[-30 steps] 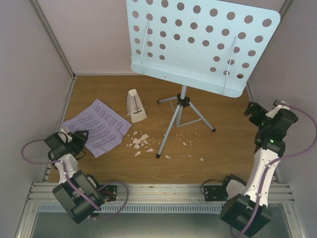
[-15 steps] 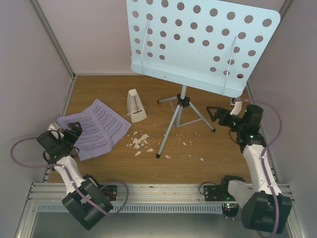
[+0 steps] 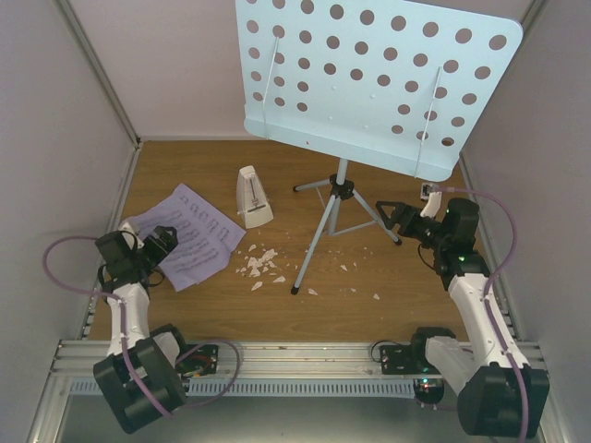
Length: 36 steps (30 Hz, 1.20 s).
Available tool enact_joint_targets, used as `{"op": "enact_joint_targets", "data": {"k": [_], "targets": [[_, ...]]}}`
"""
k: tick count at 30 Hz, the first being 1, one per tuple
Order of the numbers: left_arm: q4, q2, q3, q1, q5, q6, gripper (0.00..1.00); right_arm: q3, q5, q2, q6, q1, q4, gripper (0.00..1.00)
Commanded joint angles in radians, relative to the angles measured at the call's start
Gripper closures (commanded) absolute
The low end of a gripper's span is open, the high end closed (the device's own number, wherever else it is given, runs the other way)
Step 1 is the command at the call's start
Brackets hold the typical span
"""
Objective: Pack up the instrument practice props
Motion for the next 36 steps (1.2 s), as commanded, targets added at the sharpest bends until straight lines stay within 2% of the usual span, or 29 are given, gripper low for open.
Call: {"op": "enact_joint_targets", "data": {"k": [1, 8, 12, 15, 18, 23, 26, 29, 31, 33, 36], "targets": [[-0.030, 0.003, 0.072, -0.017, -0.159, 0.013, 0.01, 0.026, 0.022, 0.006, 0.001, 0.015, 0.009, 0.11], [-0.181, 0.017, 0.172, -0.036, -0.437, -0.066, 0.01, 0.034, 0.044, 0.032, -0.026, 0.015, -0.012, 0.08], [-0.211, 0.024, 0.213, -0.037, -0.469, -0.056, 0.01, 0.055, 0.059, 0.040, -0.035, 0.015, -0.044, 0.07], [-0.180, -0.005, 0.222, -0.041, -0.342, -0.031, 0.01, 0.078, 0.096, 0.024, -0.033, 0.015, -0.097, 0.06], [-0.095, -0.033, 0.217, -0.078, -0.053, 0.057, 0.01, 0.106, 0.123, -0.016, -0.032, 0.015, -0.146, 0.05], [-0.091, -0.064, 0.264, -0.302, 0.056, 0.128, 0.02, 0.124, 0.084, -0.085, 0.026, 0.015, -0.165, 0.05], [-0.114, -0.059, 0.309, -0.518, 0.043, 0.168, 0.04, 0.076, -0.046, -0.097, 0.127, 0.015, -0.084, 0.11], [-0.062, -0.055, 0.317, -0.709, 0.096, 0.193, 0.04, 0.009, -0.137, -0.098, 0.245, 0.039, 0.031, 0.20], [-0.032, -0.033, 0.327, -0.807, 0.120, 0.231, 0.04, -0.013, -0.121, -0.103, 0.289, 0.091, 0.071, 0.22], [-0.053, 0.020, 0.370, -0.892, 0.079, 0.299, 0.04, -0.020, -0.082, -0.102, 0.311, 0.141, 0.092, 0.23], [-0.089, 0.137, 0.465, -0.963, 0.084, 0.378, 0.04, -0.029, -0.042, -0.089, 0.343, 0.214, 0.129, 0.27]]}}
